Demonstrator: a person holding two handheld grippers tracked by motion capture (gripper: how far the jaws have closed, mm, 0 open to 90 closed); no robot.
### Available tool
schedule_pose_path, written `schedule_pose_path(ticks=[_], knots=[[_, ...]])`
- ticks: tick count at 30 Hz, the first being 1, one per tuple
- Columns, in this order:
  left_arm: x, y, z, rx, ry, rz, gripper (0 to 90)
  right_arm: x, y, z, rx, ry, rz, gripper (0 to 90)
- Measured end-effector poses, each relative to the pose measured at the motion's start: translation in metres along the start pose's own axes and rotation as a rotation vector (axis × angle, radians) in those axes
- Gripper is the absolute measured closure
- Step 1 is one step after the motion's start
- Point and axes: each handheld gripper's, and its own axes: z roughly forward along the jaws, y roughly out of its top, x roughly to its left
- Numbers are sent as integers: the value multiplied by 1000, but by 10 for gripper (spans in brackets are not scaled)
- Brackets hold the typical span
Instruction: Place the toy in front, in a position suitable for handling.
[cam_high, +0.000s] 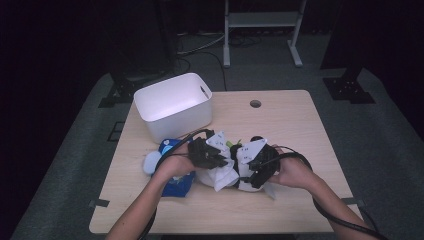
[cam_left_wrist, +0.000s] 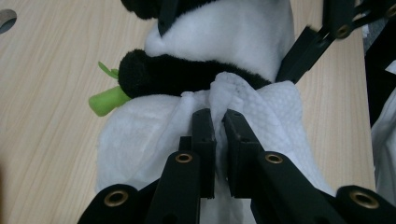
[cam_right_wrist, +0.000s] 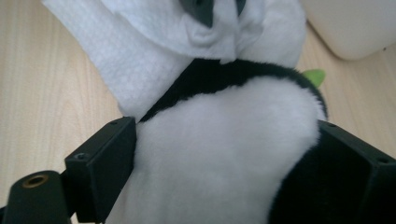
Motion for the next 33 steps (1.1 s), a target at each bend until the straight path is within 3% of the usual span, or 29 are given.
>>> schedule_pose_path(ticks=[4, 7, 13, 17, 22, 25, 29, 33], knots=[[0, 0, -1, -5, 7, 2, 831, -2, -5, 6, -3, 12, 21, 185], [0, 1, -5, -20, 10, 3, 831, -8, -13, 5, -26, 39, 47, 308], [0, -6, -16, -63, 6, -14, 836, -11, -17, -4, -50, 70, 19, 470], [4, -15, -28, -66, 38, -31, 837, -13, -22, -11, -45, 74, 5, 474], [8, -29, -32, -53, 56, -66, 837, -15, -29, -18, -42, 83, -3, 474], [12, -44, -27, -32, 54, -100, 836, -15, -39, -23, -57, 86, 7, 473], [16, -61, -11, -42, 29, -161, 837, -11, -45, -26, -60, 80, -19, 472], [16, -66, -3, -24, 17, -174, 837, -11, -48, -27, -71, 83, -19, 469]])
